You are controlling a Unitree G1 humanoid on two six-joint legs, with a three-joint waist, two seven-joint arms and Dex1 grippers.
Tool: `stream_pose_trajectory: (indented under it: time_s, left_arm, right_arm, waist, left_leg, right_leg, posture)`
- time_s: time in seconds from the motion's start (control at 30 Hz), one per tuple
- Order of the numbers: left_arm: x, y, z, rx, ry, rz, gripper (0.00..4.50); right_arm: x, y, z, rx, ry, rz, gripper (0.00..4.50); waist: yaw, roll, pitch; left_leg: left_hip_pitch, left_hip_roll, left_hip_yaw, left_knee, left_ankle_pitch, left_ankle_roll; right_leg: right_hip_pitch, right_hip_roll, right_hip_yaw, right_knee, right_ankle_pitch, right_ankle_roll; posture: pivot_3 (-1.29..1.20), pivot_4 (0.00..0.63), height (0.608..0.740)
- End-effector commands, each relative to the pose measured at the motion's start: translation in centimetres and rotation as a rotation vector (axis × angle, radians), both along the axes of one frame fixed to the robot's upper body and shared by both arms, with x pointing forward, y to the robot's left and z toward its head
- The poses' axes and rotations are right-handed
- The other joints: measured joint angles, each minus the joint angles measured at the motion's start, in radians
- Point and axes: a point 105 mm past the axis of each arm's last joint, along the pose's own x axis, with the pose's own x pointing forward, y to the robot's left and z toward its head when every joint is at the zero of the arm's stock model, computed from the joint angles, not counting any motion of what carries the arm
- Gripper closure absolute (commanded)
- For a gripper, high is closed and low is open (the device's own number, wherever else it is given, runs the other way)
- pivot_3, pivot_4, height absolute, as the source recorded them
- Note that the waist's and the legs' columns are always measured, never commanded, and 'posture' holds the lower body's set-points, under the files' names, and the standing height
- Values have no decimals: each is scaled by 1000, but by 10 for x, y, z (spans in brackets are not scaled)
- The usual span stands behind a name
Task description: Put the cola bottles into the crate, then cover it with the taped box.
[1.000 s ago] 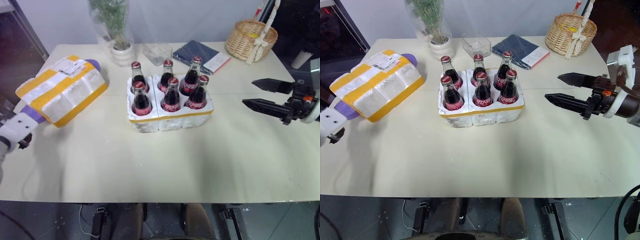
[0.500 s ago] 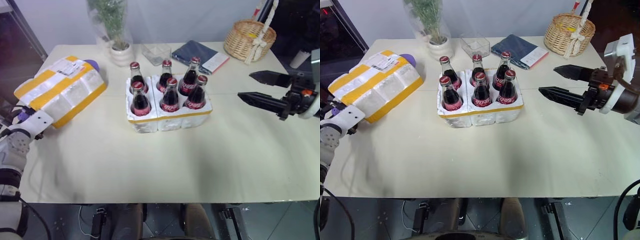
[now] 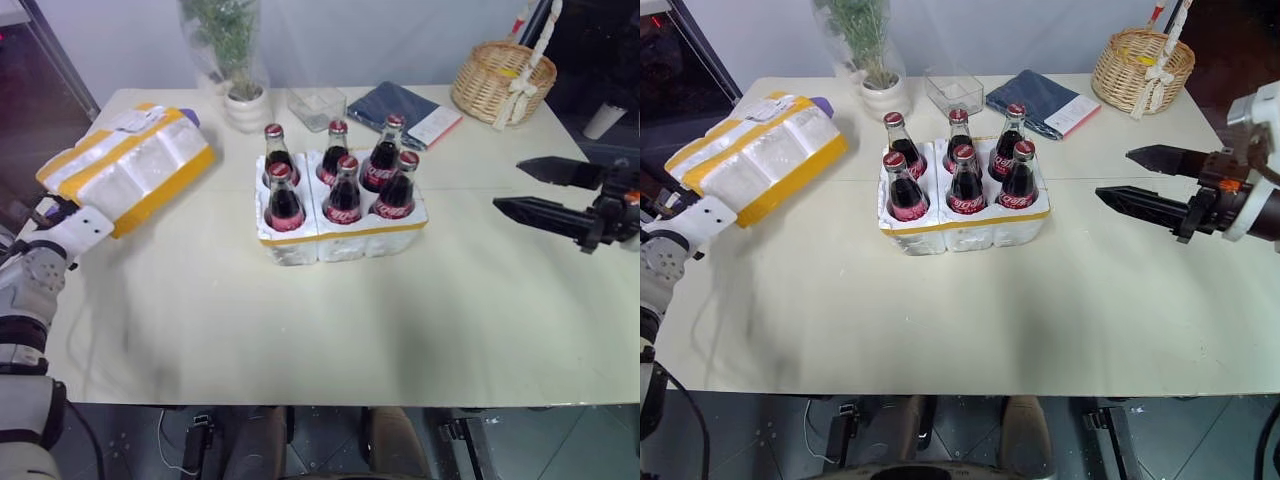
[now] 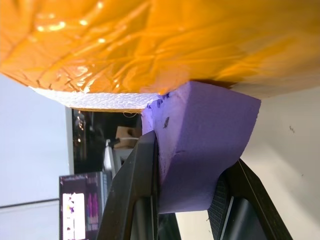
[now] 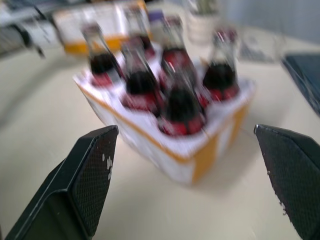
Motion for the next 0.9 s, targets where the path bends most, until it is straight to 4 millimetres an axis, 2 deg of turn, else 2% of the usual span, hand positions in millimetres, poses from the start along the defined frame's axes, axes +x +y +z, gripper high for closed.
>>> stream_pose_trajectory:
  time_s: [0.03, 0.13, 0.23, 0.3, 0.37, 0.47, 0.57, 0.67, 0.73, 0.8, 0.9]
  left_arm:
    - [3, -7, 66, 68, -158, -71, 3483]
    - [6, -34, 114, 87, -264, -175, 3483]
    - [6, -65, 152, 83, -339, -291, 3483]
    - [4, -114, 181, 70, -367, -469, 3483]
    - [-1, -152, 193, 82, -352, -597, 3483]
    - [-9, -192, 197, 109, -317, -708, 3483]
    - [-16, -213, 193, 144, -259, -754, 3483]
    - [-22, -220, 185, 204, -197, -735, 3483]
    - [-24, -222, 172, 256, -137, -722, 3483]
    - [-29, -229, 157, 263, -76, -749, 3483]
    - [-32, -235, 150, 261, -63, -766, 3483]
  right_arm:
    - [-3, -18, 12, -30, -69, -41, 0]
    - [-1, -27, 7, -18, -68, -47, 0]
    - [2, -33, 0, -16, -59, -49, 0]
    - [4, -37, -6, -16, -53, -54, 0]
    - [6, -40, -11, -16, -50, -57, 0]
    - [9, -40, -16, -11, -48, -64, 0]
    - [10, -40, -23, -7, -45, -72, 0]
    - [11, -40, -27, -3, -48, -86, 0]
    - [11, -40, -26, 7, -54, -92, 0]
    - [11, -39, -26, 15, -59, -97, 0]
    - [12, -40, -25, 26, -62, -110, 0]
  waist:
    - [-3, 0, 0]
    - [-7, 0, 0]
    - [-7, 0, 0]
    - [-8, 0, 0]
    - [-9, 0, 0]
    - [-11, 0, 0]
    - [-21, 1, 0]
    - [-24, 1, 0]
    - [-24, 1, 0]
    - [-22, 1, 0]
    - [-14, 0, 0]
  left_leg:
    - [0, 0, 0, 0, 0, 0]
    - [0, 0, 0, 0, 0, 0]
    - [0, 0, 0, 0, 0, 0]
    - [0, 0, 0, 0, 0, 0]
    - [-1, 0, 0, 0, 0, 0]
    - [-1, 0, 0, 0, 0, 0]
    - [0, 0, 0, -1, 0, 0]
    - [0, 1, 0, -1, 0, 0]
    - [0, 0, 0, 0, 0, 0]
    - [0, 0, 0, -1, 0, 0]
    - [0, 0, 0, 0, 0, 0]
  right_leg:
    - [0, 0, 0, 0, 0, 0]
    - [0, 0, 0, 0, 0, 0]
    - [0, 0, 0, 0, 0, 0]
    - [0, 0, 0, 0, 0, 0]
    - [0, 0, 0, -1, 0, 0]
    - [0, 0, 0, -1, 0, 0]
    - [0, 0, 0, 0, 0, 0]
    - [0, 1, 1, 0, 0, 0]
    - [0, 1, 1, 0, 0, 0]
    - [0, 1, 1, 0, 0, 0]
    - [1, 1, 1, 0, 0, 0]
  posture:
    - [0, 150, 737]
    - [0, 150, 737]
    - [0, 150, 737]
    - [0, 150, 737]
    - [0, 150, 737]
    - [0, 150, 737]
    - [0, 150, 737]
    - [0, 150, 737]
    - [0, 150, 737]
    - [0, 150, 737]
    - [0, 150, 737]
